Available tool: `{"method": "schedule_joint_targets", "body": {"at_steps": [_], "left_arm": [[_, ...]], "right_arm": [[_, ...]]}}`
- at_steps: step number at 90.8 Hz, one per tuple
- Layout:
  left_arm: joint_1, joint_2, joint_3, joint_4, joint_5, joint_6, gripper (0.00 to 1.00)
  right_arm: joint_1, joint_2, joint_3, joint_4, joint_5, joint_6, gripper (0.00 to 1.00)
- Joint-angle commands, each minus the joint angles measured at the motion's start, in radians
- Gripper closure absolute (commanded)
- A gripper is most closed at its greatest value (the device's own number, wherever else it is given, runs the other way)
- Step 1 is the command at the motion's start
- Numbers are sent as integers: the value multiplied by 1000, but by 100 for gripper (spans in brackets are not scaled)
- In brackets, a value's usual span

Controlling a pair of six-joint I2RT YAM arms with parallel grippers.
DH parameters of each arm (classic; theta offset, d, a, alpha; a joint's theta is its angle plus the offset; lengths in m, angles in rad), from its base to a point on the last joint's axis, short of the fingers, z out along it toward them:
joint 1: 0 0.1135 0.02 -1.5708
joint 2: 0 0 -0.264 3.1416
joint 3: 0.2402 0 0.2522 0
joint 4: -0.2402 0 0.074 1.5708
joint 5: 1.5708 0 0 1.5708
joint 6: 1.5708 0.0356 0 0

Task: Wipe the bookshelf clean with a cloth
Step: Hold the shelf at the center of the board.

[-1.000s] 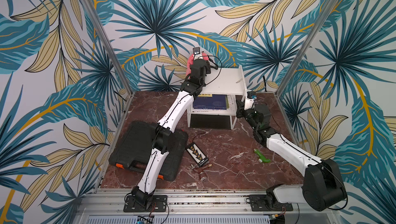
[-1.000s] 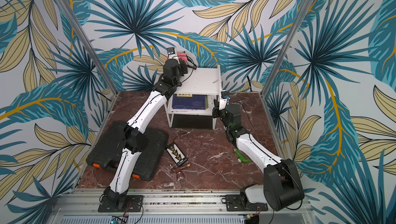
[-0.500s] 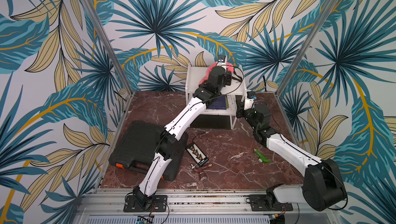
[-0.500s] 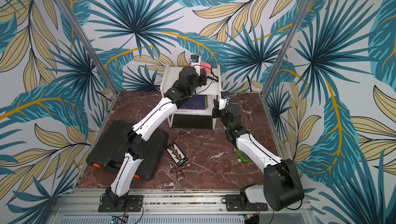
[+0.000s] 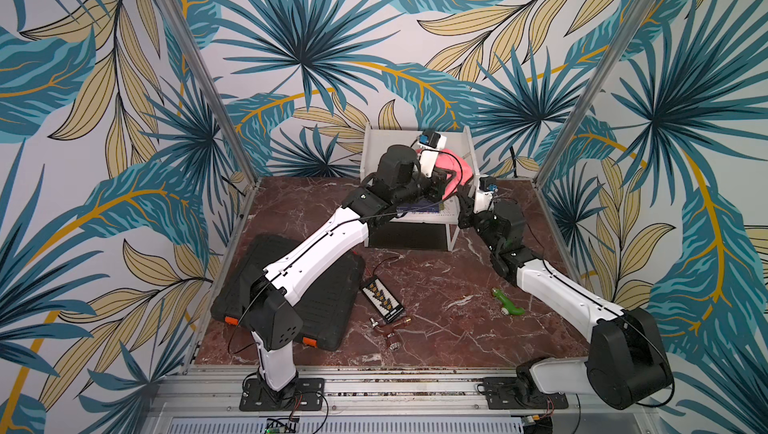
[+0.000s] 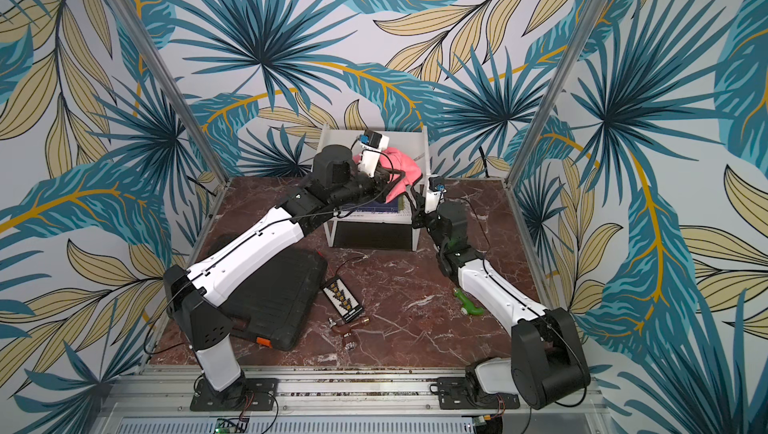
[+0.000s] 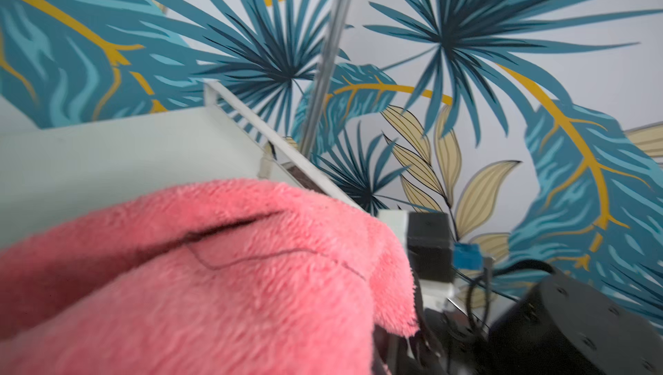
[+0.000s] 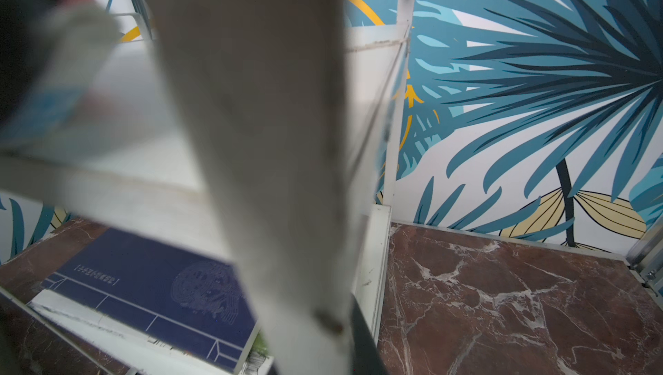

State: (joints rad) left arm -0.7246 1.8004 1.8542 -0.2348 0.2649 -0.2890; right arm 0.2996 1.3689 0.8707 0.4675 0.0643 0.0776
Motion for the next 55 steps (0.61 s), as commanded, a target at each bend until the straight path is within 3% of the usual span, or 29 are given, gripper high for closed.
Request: {"method": "schedule_joint_targets", "body": {"at_steps": [1,7,24,33,43,55], "left_arm": [[22,-20,-84,-4,-28,-12,100],[41,-65,-165,20,-204,-11,100],[74,-257,-370,13,-567,13,100],[84,-367,-476,21,-700,26,100],[117,-486,-542,24,-682,8,100],[204,-504,-481,-1,-462,-13,100]], "right_arm": [[-1,-21,-26,-77,4,152,100],[0,-24,-25,-80,2,149,100],[-1,-32,-40,-76,25,142,100],[-1,-33,-52,-70,39,139,100],[-1,-34,-56,-72,49,130,100],[-1,-31,-46,-73,47,127,100]]}}
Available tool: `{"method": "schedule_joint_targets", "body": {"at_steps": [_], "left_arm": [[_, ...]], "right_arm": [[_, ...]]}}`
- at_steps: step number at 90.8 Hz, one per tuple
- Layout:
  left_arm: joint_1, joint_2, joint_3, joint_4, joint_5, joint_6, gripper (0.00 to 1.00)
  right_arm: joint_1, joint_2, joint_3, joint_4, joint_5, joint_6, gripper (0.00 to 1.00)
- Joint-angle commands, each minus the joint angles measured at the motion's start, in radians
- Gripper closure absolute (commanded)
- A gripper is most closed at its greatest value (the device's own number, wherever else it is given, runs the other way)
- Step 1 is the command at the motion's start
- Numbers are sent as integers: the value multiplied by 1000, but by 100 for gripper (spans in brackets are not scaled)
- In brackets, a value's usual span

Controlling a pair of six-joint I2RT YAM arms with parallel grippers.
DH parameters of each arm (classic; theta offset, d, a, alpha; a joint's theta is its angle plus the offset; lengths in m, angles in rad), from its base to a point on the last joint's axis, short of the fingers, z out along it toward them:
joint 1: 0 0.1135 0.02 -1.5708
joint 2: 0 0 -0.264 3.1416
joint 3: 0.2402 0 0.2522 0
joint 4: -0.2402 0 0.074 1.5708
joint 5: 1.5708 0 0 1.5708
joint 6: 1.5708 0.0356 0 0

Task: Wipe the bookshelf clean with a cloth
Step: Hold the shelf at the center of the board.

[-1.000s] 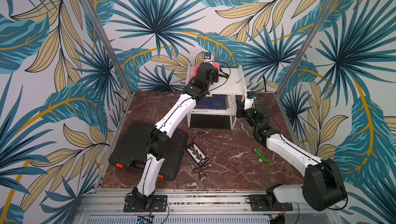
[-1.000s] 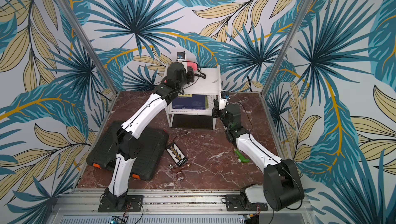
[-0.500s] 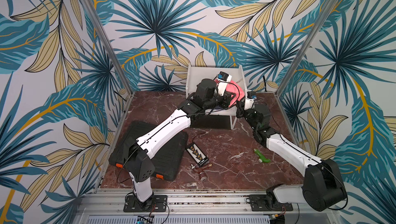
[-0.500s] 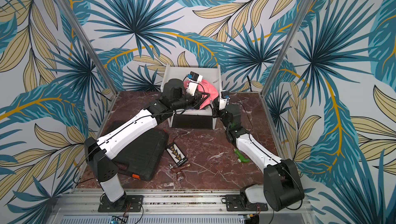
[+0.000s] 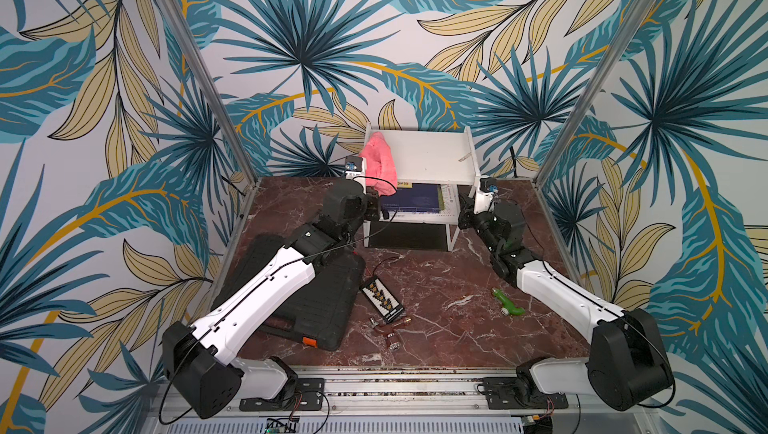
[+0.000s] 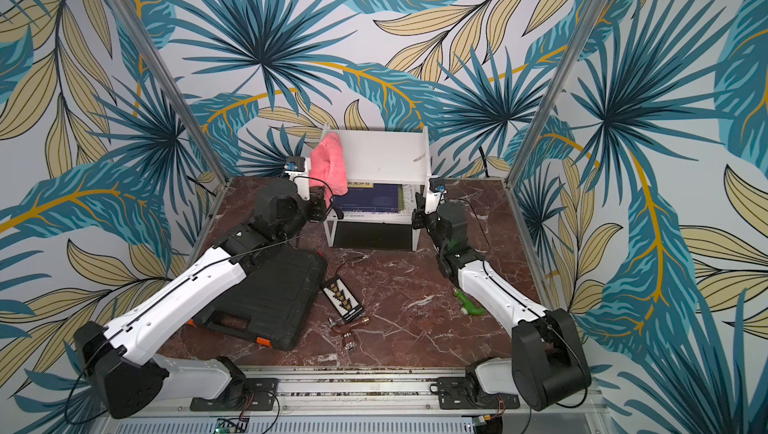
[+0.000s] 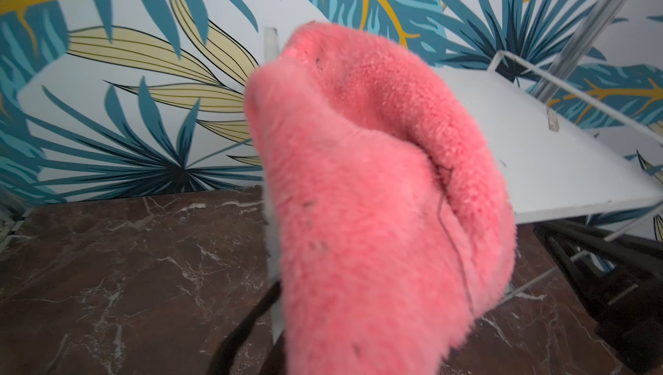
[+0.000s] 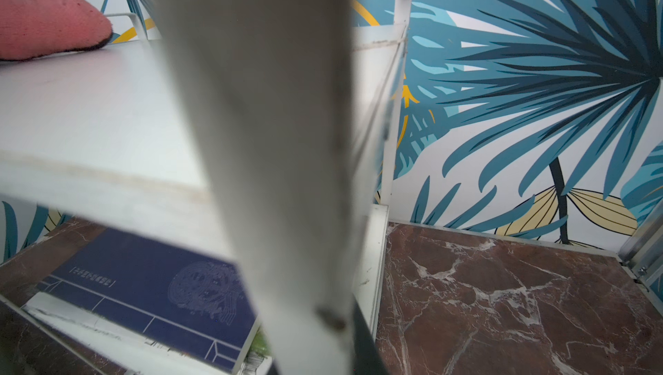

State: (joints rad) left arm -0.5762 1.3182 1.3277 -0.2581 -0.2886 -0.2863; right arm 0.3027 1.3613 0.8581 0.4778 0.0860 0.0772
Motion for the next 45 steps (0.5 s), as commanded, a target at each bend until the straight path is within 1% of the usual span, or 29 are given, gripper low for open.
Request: {"method": "schedule_joint_targets", "body": {"at_steps": [1,11,14,20,27,34,40,45], "left_arm": [[56,-18,48,24,100,-13,100],[57,22,20,23,111,-44,100],[56,30,-22,26,90,-69,100],[57,54,-132,103,48,-108,100],[57,79,-247,184,44,-164,100],[57,82,-322,228,31,-210,100],[58,64,-343,272,-11,-203,100],[71,49,-300,286,-4,-150,100]], "right_arm": [[-4,-24,-33,-82,24,127,100],[-4,-23,-31,-77,20,131,100],[-4,-20,-32,-77,21,131,100],[-5,-16,-36,-79,26,130,100],[-4,-10,-40,-82,25,130,100],[-5,-5,-42,-84,24,130,100],[-5,-4,-39,-88,22,122,100],[-6,-6,-34,-89,6,111,100]]}}
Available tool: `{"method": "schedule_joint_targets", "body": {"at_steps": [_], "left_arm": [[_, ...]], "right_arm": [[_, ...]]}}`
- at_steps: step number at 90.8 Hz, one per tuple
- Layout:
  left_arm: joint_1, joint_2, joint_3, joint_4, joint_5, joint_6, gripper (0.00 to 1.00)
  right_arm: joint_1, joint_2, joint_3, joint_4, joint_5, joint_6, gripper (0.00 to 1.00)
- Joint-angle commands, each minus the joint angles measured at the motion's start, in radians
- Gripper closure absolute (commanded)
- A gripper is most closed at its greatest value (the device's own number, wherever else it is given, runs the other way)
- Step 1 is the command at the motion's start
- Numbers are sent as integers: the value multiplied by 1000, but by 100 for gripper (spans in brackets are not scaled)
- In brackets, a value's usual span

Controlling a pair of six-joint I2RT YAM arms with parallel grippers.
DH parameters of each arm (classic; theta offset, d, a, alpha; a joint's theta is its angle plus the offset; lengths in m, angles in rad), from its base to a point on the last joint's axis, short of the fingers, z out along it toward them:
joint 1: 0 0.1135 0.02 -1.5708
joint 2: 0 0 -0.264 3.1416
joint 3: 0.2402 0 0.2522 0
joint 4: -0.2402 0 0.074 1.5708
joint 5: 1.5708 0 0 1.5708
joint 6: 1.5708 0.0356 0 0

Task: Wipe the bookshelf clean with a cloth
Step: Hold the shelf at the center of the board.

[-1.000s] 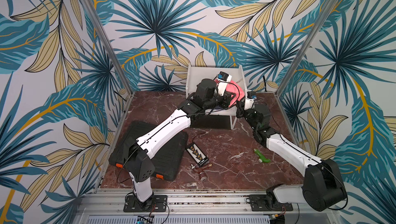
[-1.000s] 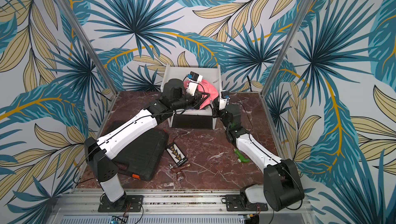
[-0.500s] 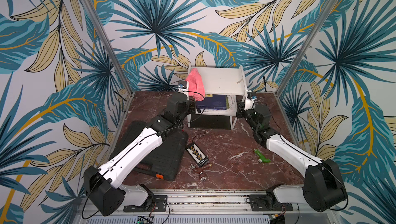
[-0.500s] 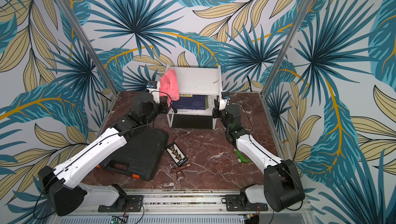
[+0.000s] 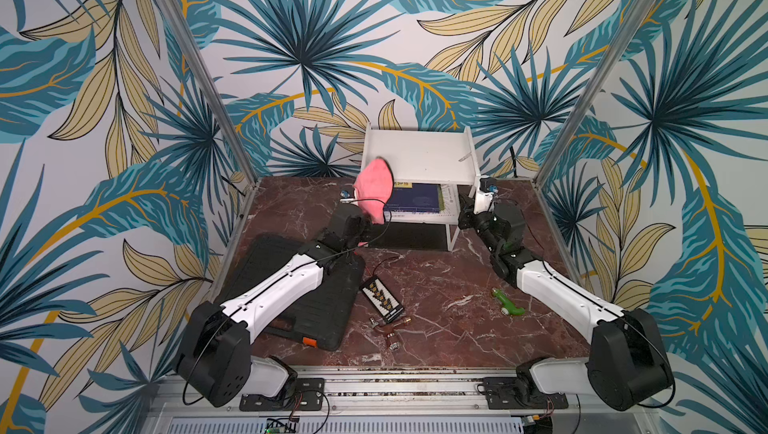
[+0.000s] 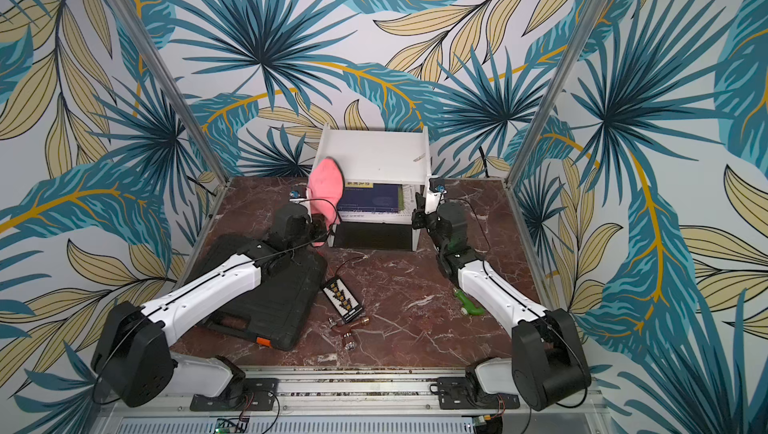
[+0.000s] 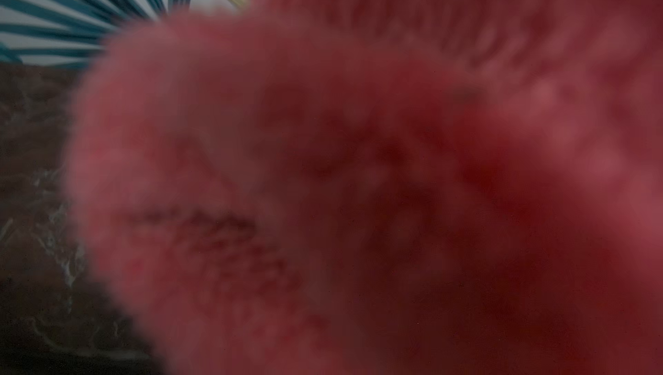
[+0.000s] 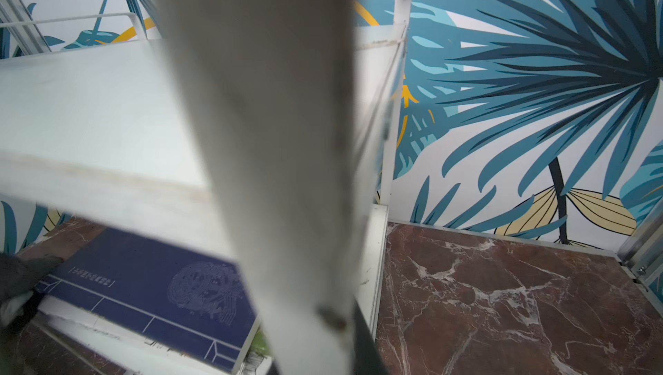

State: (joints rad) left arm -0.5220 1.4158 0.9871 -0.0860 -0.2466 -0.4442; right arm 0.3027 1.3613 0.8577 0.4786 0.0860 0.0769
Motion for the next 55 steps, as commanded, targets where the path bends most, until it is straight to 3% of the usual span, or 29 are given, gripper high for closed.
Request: {"method": "schedule_joint_targets", "body": {"at_steps": [1,8,16,43,55], "left_arm": [[18,-50,50,109,-41,23,100],[23,-57,206,24,-27,116,100],[24,-67,285,-13,-36,164,100],[39,-19,84,10,-40,58,100],[148,-100,86,71,142,49,100]], "right_arm": [[-6,-6,-32,-89,3,108,100],[-5,-13,-29,-84,-13,105,100],[-5,-21,-27,-83,-20,104,100],[-7,12,-42,-43,-76,88,100],[-23,22,-33,-36,-123,52,100]]}}
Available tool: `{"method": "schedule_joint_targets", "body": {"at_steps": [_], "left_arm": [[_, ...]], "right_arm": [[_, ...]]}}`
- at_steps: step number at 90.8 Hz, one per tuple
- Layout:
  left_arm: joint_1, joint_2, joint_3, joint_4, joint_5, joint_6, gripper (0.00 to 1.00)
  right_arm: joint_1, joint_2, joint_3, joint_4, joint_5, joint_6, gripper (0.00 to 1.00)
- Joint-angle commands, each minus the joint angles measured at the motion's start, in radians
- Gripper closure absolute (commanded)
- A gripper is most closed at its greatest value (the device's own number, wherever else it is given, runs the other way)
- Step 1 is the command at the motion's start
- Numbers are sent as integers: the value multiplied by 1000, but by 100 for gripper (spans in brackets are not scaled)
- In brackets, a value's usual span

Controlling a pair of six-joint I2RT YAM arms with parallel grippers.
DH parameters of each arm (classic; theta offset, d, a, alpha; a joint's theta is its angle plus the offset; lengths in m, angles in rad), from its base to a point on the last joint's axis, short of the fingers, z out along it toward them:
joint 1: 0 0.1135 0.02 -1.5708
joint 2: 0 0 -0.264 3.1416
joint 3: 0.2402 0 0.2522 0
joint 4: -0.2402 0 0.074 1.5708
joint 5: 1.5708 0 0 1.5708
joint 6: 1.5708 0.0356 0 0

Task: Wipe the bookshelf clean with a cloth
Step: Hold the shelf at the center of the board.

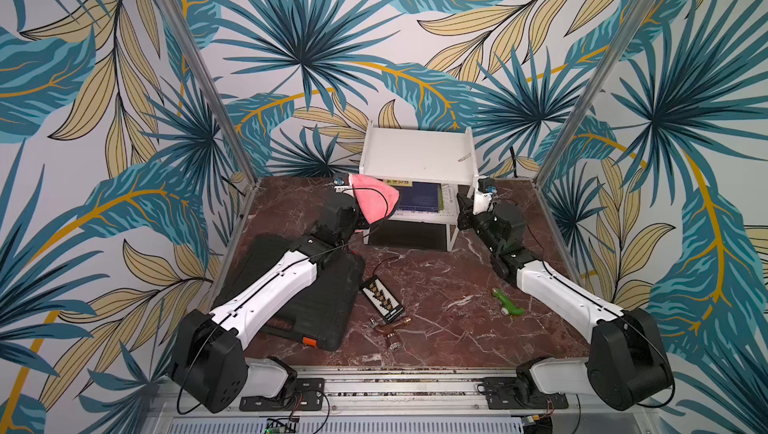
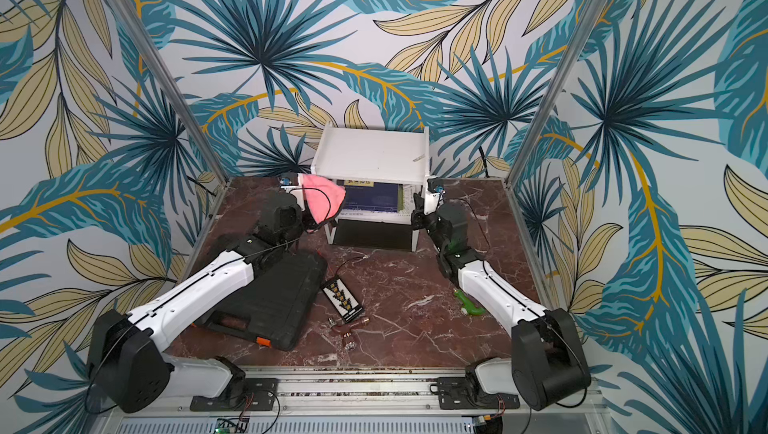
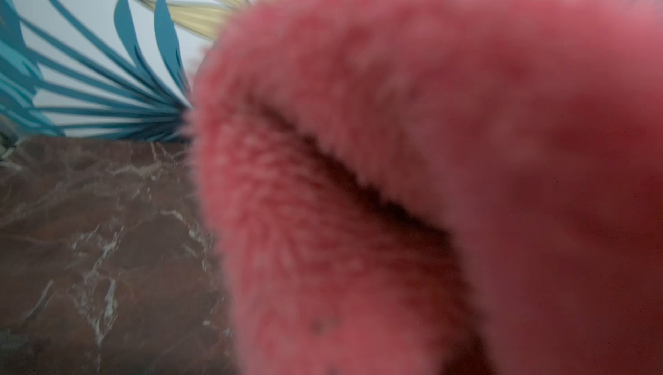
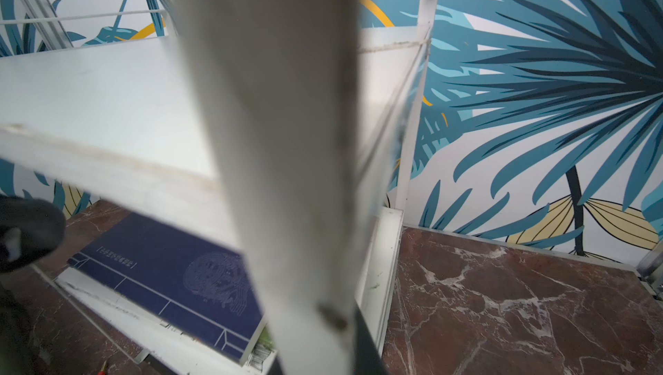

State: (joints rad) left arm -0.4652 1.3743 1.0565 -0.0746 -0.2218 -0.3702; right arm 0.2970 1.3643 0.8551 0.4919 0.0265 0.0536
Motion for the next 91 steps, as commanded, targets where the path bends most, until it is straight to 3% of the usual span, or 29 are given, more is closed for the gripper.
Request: {"method": "schedule_joint_targets", "body": {"at_steps": [1,11,26,56,66,75,81,91], "left_arm": [[102,-62,32,56,136,-24,100],[167,-33,200,-30,286,44,100],[186,120,456,-186,525,149,100],[218,479,880,-323,546,167,100],[233,447,838,-293,604,119,100],[235,316,614,-142,632,65,100],[241,208,442,69,629,-7,100],[274,160,356,128,628,-73,100]], "right_arm": [[-19,19,-29,-49,-67,73,100],[-62,27,-16,-34,-147,61,100],[-120,60,27,-19,-254,63,100],[-122,77,41,-56,-296,66,100],[-122,68,28,-72,-283,54,100],[-122,60,13,-78,-263,51,100],[-122,59,5,-83,-258,57,100],[-122,57,-2,-82,-257,71,100]]}}
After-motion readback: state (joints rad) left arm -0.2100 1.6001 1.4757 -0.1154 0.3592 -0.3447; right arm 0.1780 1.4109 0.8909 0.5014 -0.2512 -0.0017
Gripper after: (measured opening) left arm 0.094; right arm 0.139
